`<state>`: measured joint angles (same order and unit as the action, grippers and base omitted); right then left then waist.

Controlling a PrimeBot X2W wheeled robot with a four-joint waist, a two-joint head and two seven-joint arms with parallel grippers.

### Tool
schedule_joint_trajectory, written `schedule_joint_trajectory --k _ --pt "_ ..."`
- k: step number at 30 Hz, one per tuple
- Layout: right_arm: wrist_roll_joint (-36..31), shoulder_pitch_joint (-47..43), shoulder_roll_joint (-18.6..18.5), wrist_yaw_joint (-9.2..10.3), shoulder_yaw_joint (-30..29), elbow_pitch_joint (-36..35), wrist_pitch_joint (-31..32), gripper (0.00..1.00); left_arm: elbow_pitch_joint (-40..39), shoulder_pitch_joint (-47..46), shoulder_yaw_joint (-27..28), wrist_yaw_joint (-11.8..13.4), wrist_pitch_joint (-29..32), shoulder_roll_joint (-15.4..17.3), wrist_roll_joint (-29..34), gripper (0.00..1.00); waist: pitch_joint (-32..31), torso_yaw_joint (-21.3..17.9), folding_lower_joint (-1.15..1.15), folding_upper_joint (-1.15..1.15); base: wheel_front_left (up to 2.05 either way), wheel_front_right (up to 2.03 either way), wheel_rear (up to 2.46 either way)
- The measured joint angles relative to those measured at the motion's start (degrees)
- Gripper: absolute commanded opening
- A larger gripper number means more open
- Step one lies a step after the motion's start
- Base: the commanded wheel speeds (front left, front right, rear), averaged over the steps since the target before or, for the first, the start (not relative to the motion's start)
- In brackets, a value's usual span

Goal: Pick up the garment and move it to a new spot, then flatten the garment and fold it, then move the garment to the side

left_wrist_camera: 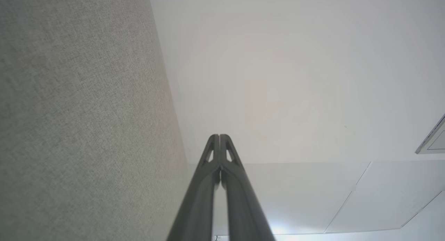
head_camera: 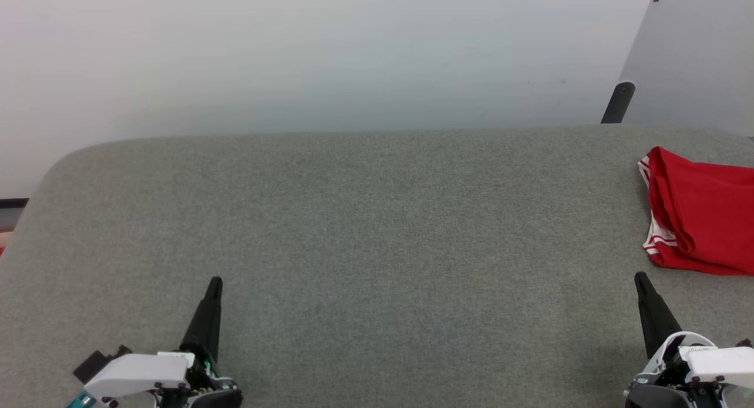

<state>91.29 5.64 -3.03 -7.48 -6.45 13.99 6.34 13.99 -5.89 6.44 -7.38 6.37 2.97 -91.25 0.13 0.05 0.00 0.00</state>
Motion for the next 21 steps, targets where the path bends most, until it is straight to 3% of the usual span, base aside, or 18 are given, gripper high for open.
schedule_joint_trajectory --k 21 --pt "1.0 0.6 0.1 0.00 -0.1 0.1 0.2 0.00 0.0 -0.1 0.1 0.0 0.2 -0.2 -1.1 0.00 0.1 0.0 0.00 0.00 0.00 0.00 0.00"
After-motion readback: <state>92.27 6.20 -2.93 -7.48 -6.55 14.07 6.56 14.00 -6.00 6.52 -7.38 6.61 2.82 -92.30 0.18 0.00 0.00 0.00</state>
